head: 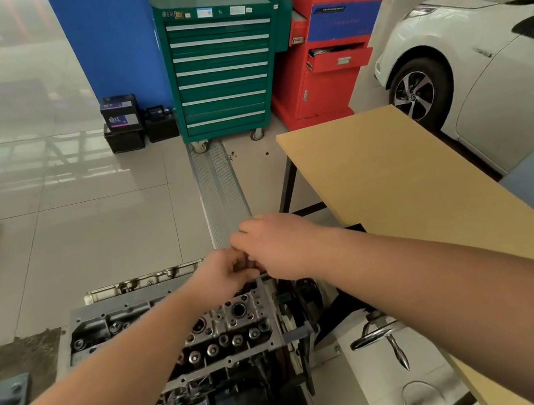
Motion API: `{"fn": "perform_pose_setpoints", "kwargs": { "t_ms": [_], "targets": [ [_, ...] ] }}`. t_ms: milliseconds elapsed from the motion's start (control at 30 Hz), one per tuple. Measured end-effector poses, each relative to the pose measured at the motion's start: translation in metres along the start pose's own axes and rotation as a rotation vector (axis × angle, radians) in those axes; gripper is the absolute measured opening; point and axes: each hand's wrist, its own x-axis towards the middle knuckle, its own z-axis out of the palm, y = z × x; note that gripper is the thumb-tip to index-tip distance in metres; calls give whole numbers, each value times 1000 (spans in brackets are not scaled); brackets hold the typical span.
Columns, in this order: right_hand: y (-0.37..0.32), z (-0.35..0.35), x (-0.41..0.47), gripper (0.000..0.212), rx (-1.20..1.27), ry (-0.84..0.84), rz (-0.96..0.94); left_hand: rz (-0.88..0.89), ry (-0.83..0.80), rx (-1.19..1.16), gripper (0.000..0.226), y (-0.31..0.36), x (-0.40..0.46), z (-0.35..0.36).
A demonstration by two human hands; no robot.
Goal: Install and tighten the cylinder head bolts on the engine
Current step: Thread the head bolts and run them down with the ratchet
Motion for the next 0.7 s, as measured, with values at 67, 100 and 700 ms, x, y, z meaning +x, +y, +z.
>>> {"fn": "perform_pose_setpoints", "kwargs": {
  "t_ms": [67, 100, 700],
  "targets": [
    [5, 1, -1, 24, -24, 4, 2, 7, -83, 51, 34, 0, 4, -5],
    [6, 4, -1, 21, -10, 34, 49, 6, -76, 58, 24, 0, 5, -3],
    [-7, 21, 11, 22, -12, 82, 394, -21, 56, -4, 19, -5, 2, 11]
  ]
}}
